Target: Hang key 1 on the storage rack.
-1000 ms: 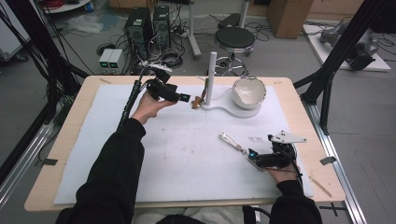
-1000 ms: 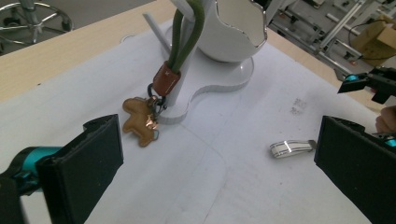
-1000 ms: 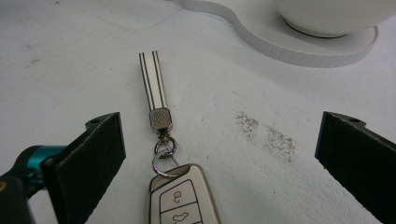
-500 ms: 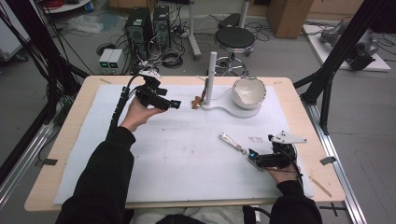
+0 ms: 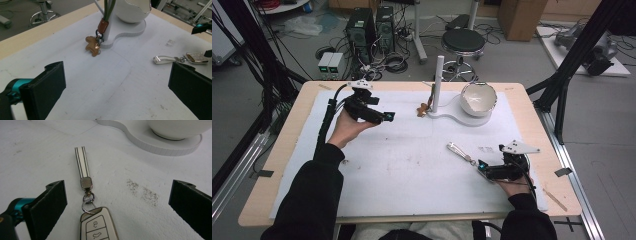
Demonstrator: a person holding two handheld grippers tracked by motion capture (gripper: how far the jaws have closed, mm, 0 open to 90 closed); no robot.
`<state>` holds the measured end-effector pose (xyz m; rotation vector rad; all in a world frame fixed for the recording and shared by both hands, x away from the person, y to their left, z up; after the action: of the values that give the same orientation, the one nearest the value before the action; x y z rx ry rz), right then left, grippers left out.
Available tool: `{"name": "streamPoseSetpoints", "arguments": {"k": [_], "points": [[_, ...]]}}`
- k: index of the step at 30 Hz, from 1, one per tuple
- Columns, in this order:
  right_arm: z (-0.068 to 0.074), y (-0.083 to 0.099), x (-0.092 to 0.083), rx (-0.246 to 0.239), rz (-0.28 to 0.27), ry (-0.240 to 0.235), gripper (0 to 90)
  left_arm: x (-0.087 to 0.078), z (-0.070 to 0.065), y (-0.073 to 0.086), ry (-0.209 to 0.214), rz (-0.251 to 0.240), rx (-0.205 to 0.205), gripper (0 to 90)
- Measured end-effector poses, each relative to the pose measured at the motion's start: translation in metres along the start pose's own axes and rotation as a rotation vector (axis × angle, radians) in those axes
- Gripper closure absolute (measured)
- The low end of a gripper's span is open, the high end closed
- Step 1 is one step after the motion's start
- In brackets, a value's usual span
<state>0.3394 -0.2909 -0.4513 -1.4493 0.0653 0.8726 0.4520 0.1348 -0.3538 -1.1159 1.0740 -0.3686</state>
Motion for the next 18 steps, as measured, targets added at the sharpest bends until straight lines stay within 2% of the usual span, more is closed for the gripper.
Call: {"name": "streamPoseSetpoints", "arguments": {"k": [4, 9, 18], "points": [[0.000, 0.000, 0.000, 0.001, -0.001, 0.001, 0.7, -0.011, 0.000, 0.008, -0.033, -0.009, 0.002, 1.7], [0.000, 0.000, 0.000, 0.003, 0.000, 0.004, 0.7, -0.021, -0.001, 0.019, -0.045, -0.009, -0.003, 1.7], [0.000, 0.000, 0.001, 0.001, 0.003, 0.005, 0.7, -0.047, 0.000, 0.042, -0.096, -0.039, -0.037, 1.7]]}}
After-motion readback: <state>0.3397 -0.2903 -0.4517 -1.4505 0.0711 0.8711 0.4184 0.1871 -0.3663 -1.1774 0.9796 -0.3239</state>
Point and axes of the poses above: each handheld gripper's, and its own axes: x roughly forward along the jaws, y roughly out of its underside, z roughly to its left, the point moved 4 cm from there along x, roughly forward along the jaws, and after that the axes turned 13 degrees about x, right-handed, at the moved point
